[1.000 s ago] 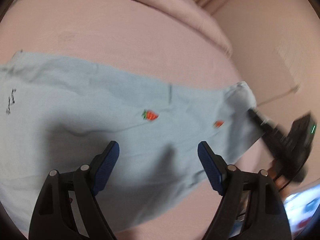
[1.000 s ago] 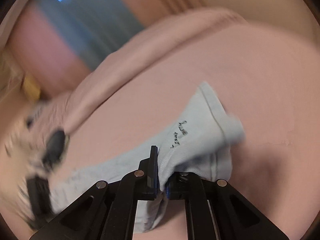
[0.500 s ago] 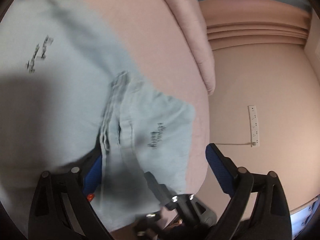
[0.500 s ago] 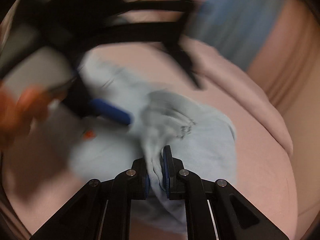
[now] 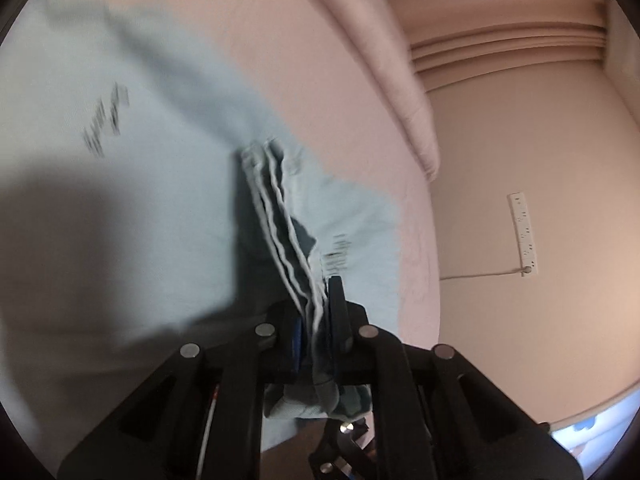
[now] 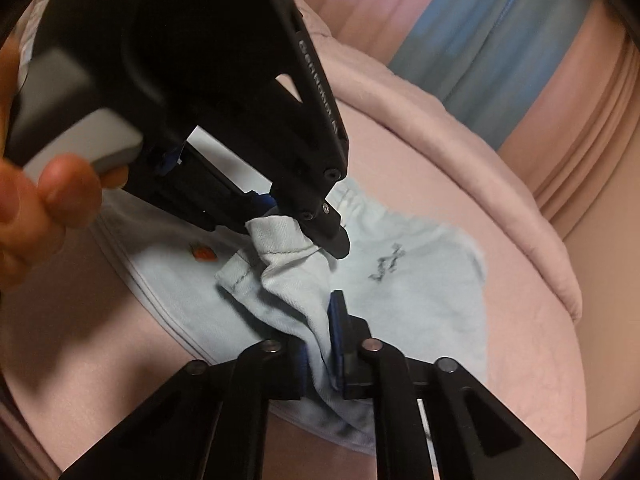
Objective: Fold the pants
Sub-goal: 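Lay the hem over the waistband and open the right gripper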
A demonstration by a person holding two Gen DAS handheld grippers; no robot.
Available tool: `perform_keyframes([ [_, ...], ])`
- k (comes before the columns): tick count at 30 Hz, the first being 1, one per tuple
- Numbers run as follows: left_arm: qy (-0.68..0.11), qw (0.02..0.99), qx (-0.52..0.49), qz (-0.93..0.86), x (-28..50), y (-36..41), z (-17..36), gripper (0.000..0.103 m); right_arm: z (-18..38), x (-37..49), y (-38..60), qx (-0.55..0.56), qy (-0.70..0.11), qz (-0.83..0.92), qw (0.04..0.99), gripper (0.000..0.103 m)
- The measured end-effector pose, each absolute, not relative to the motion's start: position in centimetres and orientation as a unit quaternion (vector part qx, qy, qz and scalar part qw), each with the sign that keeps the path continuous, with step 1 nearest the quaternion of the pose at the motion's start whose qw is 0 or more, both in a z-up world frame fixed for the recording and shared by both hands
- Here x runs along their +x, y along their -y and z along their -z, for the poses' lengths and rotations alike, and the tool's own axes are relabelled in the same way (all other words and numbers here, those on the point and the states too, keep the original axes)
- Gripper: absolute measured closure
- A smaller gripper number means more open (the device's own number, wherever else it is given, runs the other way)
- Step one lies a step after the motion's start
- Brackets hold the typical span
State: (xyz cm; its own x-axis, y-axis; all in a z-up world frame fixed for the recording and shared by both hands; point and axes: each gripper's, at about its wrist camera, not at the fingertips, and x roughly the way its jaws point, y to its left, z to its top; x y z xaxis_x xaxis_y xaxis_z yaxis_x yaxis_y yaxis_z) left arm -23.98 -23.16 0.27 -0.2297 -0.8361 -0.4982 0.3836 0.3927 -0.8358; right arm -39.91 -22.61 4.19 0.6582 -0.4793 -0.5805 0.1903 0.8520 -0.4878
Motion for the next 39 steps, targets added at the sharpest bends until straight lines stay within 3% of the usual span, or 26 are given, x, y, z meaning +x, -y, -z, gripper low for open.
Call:
perform_keyframes([
  [5,-0.544,0.643,-0.168,0.512,-21.9,20.4,-2.9,0.094,-5.4,-37.0,20.5,-0.223,-0.343,0.169,0.897,0.093],
  [11,-0.559,0.686,-0.125,0.449,-20.5,18.2,-0.9,0.092,-2.5,-33.9,19.4,-0.215,-0.377,0.121,0.893,0.088],
  [15,-0.564,0.700,-0.092,0.429,-20.5,17.7,-0.1,0.079,-2.4,-33.6,21.1,-0.194,-0.398,0.106,0.890,0.080],
  [17,-0.541,0.723,-0.068,0.425,-20.9,17.9,-1.9,0.063,-4.3,-35.2,22.9,-0.151,-0.404,0.086,0.898,0.069],
  [18,-0.527,0.732,-0.061,0.427,-21.1,17.7,-2.7,0.062,-5.8,-36.4,24.4,-0.112,-0.402,0.070,0.906,0.065],
  [24,-0.473,0.723,-0.005,0.503,-24.6,20.1,-5.3,0.062,-11.7,-38.7,34.7,0.039,-0.383,0.095,0.918,0.064],
  [27,-0.470,0.714,0.025,0.517,-26.3,22.2,-4.2,0.063,-10.6,-37.6,38.0,0.067,-0.422,0.121,0.896,0.067],
  [28,-0.478,0.714,0.046,0.509,-26.7,23.0,-3.2,0.063,-9.1,-36.7,39.8,0.076,-0.452,0.131,0.879,0.072],
  [30,-0.511,0.705,0.076,0.485,-26.6,23.3,-1.2,0.064,-6.5,-36.2,41.7,0.071,-0.495,0.166,0.850,0.073],
  [31,-0.524,0.699,0.082,0.480,-26.7,23.1,-0.1,0.066,-5.7,-36.1,42.3,0.070,-0.503,0.179,0.843,0.079],
  [39,-0.516,0.697,0.085,0.491,-26.5,21.0,-0.2,0.067,-9.0,-39.5,37.5,0.050,-0.442,0.159,0.881,0.081],
])
